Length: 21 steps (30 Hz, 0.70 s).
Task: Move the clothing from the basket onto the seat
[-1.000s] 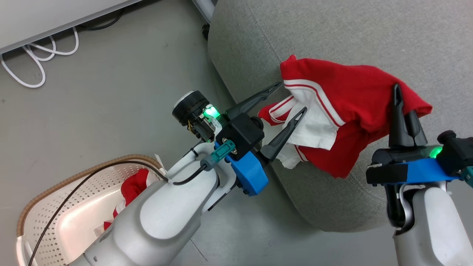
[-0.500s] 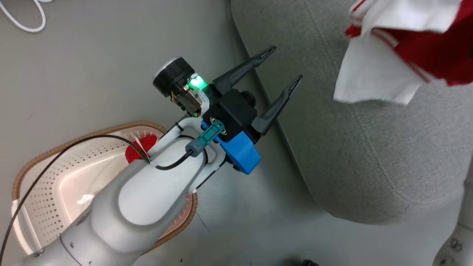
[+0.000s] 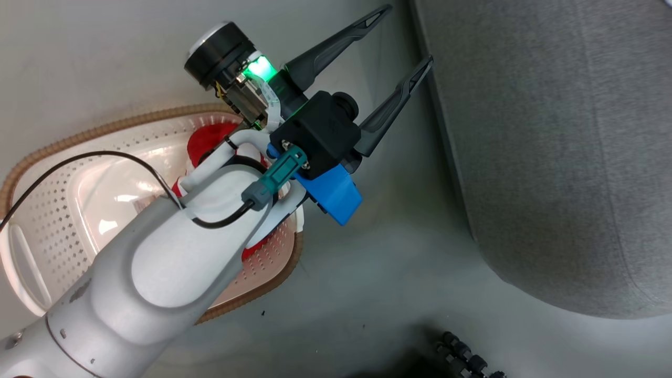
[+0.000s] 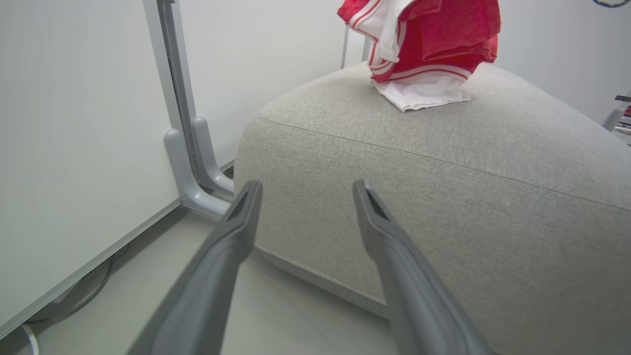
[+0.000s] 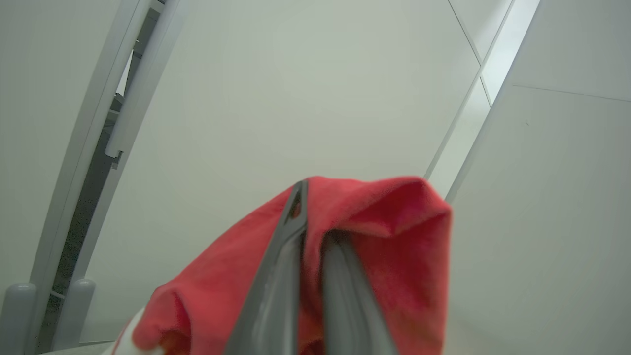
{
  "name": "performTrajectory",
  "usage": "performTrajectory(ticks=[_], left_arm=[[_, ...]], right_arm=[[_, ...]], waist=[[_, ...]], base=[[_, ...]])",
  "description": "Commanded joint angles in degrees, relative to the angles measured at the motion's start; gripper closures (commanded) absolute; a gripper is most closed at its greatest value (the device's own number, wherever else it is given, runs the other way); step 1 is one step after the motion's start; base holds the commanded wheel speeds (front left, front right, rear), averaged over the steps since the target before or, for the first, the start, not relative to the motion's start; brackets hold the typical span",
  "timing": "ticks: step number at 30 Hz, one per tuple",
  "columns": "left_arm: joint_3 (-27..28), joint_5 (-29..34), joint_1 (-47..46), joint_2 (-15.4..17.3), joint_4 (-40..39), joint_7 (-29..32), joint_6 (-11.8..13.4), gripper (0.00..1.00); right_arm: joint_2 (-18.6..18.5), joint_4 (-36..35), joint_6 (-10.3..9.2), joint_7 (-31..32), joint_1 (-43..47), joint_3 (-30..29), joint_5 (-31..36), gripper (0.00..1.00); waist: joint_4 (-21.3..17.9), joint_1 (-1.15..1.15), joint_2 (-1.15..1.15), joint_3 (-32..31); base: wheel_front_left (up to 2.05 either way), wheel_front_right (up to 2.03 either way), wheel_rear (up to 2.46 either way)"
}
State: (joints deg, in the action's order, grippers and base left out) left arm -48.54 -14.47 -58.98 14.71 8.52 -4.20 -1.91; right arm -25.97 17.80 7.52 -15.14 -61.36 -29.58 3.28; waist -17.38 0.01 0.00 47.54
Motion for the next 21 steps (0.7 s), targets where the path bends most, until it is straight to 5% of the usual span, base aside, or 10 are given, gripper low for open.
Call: performTrajectory(ticks=[1,17,18,19,21], left_arm=[[0.13,0.31,-0.9,0.38,-0.45,-0.04,0.27,0.0],[-0.48,0.09,-2.31,0.58,-1.01,-0.02,0.64,0.0],[-0.52,0.09,-2.14,0.61,-0.88,-0.27,0.67,0.0],[-0.54,0.02,-1.92,0.59,-0.72,-0.56,0.77,0.0],[-0.58,-0.34,-1.25,0.4,-0.25,-1.14,0.88,0.0]], right_arm=[[-0.47,1.89,-0.06,-0.03,-0.51,-0.32,-0.06,1.0],[6.25,17.34,-0.06,-0.03,3.74,-2.8,1.53,1.0],[6.58,16.83,-0.06,-0.03,4.4,-2.79,1.48,0.56],[6.87,16.0,-0.06,-0.03,5.02,-2.74,1.32,0.0],[7.6,13.95,-0.06,-0.03,6.92,-2.33,1.02,0.0]], waist=[[0.85,-0.01,0.0,1.75],[2.21,-0.01,0.0,3.44],[2.15,-0.01,0.0,3.03],[2.11,-0.01,0.0,2.56],[2.09,-0.01,0.0,1.25]], base=[[0.0,0.0,0.0],[0.0,0.0,0.0],[0.0,0.0,0.0],[0.0,0.0,0.0],[0.0,0.0,0.0]])
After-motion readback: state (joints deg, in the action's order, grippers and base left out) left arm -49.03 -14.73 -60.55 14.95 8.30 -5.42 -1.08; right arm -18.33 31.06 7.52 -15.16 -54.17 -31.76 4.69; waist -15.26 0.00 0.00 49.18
